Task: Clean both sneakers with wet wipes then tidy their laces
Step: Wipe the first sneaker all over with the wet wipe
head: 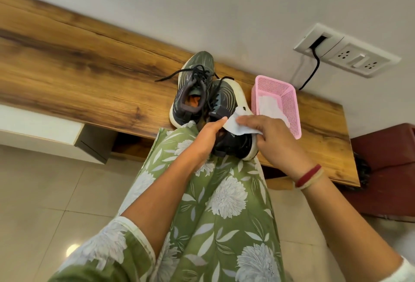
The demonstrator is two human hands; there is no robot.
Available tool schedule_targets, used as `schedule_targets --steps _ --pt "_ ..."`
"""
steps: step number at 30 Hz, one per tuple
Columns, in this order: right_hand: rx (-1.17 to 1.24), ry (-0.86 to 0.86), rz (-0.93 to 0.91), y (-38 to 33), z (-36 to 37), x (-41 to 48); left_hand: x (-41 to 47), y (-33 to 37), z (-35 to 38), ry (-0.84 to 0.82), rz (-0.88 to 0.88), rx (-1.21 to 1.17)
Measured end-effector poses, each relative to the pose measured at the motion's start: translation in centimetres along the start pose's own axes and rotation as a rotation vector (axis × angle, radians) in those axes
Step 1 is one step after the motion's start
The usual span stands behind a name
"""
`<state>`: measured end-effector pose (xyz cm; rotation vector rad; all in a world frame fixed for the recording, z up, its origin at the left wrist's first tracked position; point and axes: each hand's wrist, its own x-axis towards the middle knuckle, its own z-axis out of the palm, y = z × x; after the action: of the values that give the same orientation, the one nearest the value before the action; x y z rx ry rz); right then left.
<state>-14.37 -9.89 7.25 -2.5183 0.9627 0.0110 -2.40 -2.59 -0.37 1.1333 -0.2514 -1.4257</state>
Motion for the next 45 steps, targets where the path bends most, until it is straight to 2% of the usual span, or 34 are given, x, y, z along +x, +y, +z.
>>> schedule_targets --steps 4,8,10,14,17,19,21,25,30,32,35,37,41,45 --pt "-0.205 0.003 -0.074 0.1 0.9 -1.4 -0.2 0.1 0.0 -0.003 0.014 0.002" --pt "-0.433 0.142 -0.299 1.8 4.2 -5.6 -0.3 0.0 0.2 -0.001 0.018 -0.031" --pt "-0.479 0.184 -0.404 3.3 5.0 -6.4 -0.1 0.0 0.2 0.000 0.010 -0.050" --pt "-0.420 0.296 -0.377 4.7 4.5 -4.7 -0.2 0.2 0.5 0.006 -0.002 -0.089" --pt "-0.472 0.258 -0.545 6.0 4.8 -5.0 -0.3 0.1 0.5 0.004 -0.015 -0.063" --pt "-0.590 0.176 -0.688 7.0 4.2 -5.5 -0.3 0.1 0.4 0.007 -0.023 -0.053" --pt "-0.692 0.147 -0.751 7.3 3.1 -5.0 -0.1 0.1 0.3 0.012 -0.023 -0.055" --pt "-0.649 0.251 -0.665 6.8 3.7 -4.5 0.0 -0.1 0.3 -0.001 -0.030 -0.066" --pt "-0.746 0.130 -0.826 7.6 3.7 -4.9 0.2 -0.1 0.2 -0.001 -0.031 -0.050" --pt "-0.613 0.205 -0.668 6.9 3.1 -4.4 0.4 -0.3 0.1 -0.008 -0.023 -0.051" --pt "-0.188 0.398 -0.322 4.3 3.3 -4.3 0.5 -0.3 0.2 0.006 -0.028 -0.045" --pt "-0.150 0.427 -0.273 2.6 4.7 -4.7 0.5 -0.3 0.0 0.010 -0.020 -0.029" --pt "-0.484 0.263 -0.513 2.4 7.5 -5.2 0.3 -0.3 -0.4 -0.039 -0.026 -0.009" --pt "-0.661 0.161 -0.702 4.5 4.9 -4.5 0.3 -0.3 -0.3 -0.042 -0.038 0.002"
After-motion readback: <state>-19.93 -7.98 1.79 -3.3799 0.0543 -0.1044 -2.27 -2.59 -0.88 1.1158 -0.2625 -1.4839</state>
